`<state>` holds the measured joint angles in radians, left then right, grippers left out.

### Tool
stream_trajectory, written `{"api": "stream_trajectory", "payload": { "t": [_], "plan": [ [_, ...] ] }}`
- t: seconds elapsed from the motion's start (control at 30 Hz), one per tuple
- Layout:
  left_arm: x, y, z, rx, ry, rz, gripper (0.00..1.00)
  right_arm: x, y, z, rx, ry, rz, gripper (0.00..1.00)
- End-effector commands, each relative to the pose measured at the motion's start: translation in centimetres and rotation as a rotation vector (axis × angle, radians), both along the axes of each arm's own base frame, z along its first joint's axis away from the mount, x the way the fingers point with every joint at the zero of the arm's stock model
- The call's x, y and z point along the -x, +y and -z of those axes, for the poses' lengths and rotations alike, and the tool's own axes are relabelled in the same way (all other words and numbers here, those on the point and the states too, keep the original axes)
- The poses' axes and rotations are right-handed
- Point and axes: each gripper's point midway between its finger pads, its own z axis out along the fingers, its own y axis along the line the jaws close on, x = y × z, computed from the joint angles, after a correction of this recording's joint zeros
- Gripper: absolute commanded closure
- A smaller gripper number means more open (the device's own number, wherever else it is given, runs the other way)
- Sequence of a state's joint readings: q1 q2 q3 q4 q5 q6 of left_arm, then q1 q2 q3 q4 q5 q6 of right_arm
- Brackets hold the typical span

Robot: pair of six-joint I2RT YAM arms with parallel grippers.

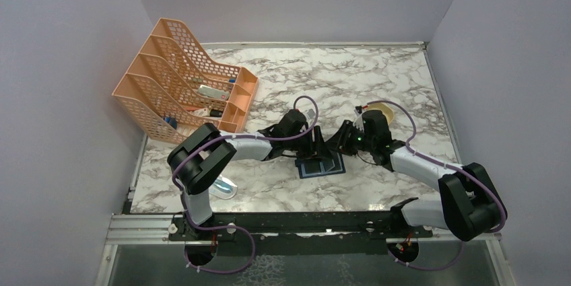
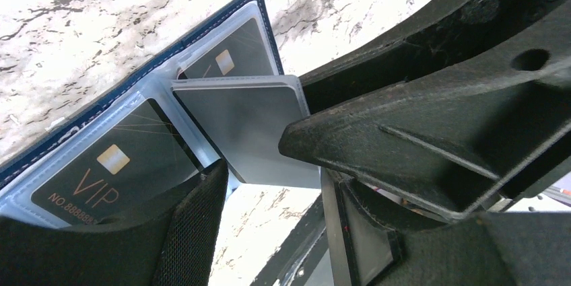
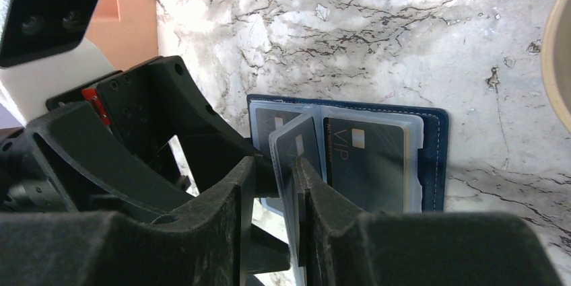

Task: Put the credit cards into the card holder
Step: Insert the credit card into the card holder, then close the card holder at the center of the board.

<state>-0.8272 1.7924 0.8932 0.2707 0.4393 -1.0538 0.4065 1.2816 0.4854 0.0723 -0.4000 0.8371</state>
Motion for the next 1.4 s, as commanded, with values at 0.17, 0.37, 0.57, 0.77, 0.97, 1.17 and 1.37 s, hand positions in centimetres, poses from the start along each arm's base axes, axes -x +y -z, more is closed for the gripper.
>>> {"api": "stream_trajectory", "payload": {
  "t": [0.17, 0.37, 0.57, 0.77, 0.97, 1.17, 1.37],
  "plan": [
    [-2.5, 2.6, -3.3, 0.04, -0.069, -0.063, 0.41, 0.2, -1.6, 1.2, 0.14, 0.003, 0.012, 0.78],
    [-3.2, 6.5, -1.6, -0.231, -0.148, -0.074, 0.4, -0.4, -3.7, 0.4, 0.292, -0.026, 0.015, 0.62],
    [-2.5, 10.1, 1.1, -0.443, -0.162, -0.038, 0.37, 1.1, -3.6, 0.8, 0.285, 0.015, -0.028, 0.33],
    [-1.1, 9.9, 2.8, -0.434, -0.098, 0.006, 0.34, 2.1, -3.9, 2.3, 0.286, 0.057, -0.026, 0.3],
    [-0.9, 9.9, 4.4, -0.458, -0.071, 0.024, 0.38, 2.6, -3.9, 3.1, 0.28, 0.07, -0.034, 0.29],
    [-0.4, 10.4, 5.8, -0.484, -0.046, 0.036, 0.59, 3.2, -4.1, 4.4, 0.287, 0.101, -0.032, 0.29],
    [0.5, 10.0, 6.0, -0.429, -0.012, 0.046, 0.73, 3.6, -3.3, 4.5, 0.23, 0.115, -0.043, 0.29]
  ]
}}
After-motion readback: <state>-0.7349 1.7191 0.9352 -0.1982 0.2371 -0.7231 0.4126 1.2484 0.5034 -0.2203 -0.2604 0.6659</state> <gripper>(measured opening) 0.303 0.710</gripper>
